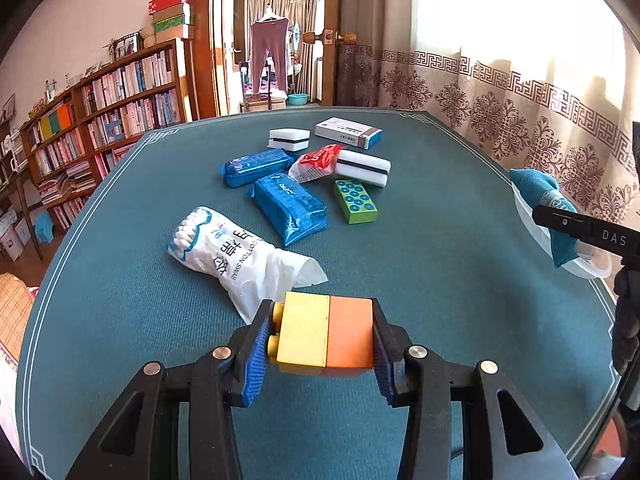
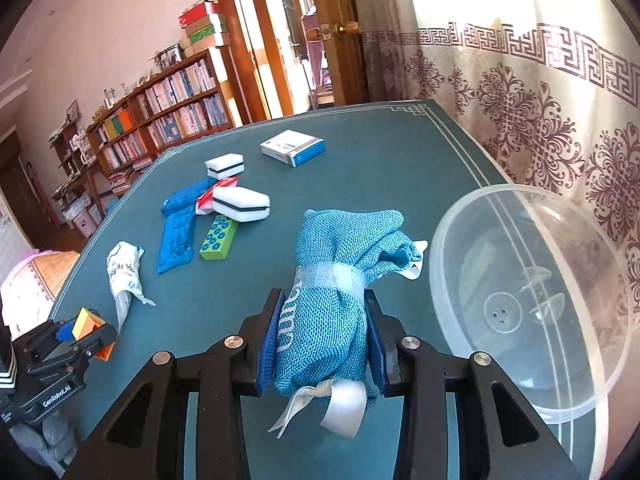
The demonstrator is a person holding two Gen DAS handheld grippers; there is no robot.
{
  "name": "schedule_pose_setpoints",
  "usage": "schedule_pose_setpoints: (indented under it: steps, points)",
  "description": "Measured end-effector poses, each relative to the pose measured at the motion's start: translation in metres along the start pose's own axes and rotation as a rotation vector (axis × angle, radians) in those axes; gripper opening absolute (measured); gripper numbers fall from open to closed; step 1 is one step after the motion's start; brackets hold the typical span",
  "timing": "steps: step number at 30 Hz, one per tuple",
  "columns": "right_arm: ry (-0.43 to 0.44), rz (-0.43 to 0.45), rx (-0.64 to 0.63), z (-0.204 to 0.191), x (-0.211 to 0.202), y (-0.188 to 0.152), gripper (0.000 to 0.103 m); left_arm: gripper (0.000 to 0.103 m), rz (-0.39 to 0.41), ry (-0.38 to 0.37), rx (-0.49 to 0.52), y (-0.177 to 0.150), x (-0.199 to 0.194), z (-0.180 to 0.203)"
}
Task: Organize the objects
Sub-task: 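Carry both into the clear bowl, left tool opening to drop the brick while right lowers towel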
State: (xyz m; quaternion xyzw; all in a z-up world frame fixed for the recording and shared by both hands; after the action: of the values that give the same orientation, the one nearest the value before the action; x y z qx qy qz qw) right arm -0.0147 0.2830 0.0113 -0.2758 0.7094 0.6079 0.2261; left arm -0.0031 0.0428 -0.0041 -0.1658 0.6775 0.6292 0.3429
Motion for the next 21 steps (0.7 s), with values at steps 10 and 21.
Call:
schedule_pose_setpoints:
  steps: [10, 21]
  points:
    - [-0.148, 0.014, 0.068, 0.082, -0.012, 0.001, 0.039, 0.047, 0.006, -0.064, 0.07, 0.024, 0.013, 0.051]
    - [-0.233, -0.007, 0.139, 0.141, -0.011, -0.009, 0.039, 0.047, 0.008, -0.149, 0.134, 0.048, 0.03, 0.111]
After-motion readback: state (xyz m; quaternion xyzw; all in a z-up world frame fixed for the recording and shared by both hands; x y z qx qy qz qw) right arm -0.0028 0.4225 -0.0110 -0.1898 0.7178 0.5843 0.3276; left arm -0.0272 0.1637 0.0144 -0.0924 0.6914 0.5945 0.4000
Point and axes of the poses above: each gripper's, at about its wrist camera, not at the fingertips, and x roughly the way its jaws point, z to its right, y to its top, the point moved 7 cm from there along x, roughly the way its jaws point, and after that the axes turned 1 degree about -y, right-handed, at the moved point
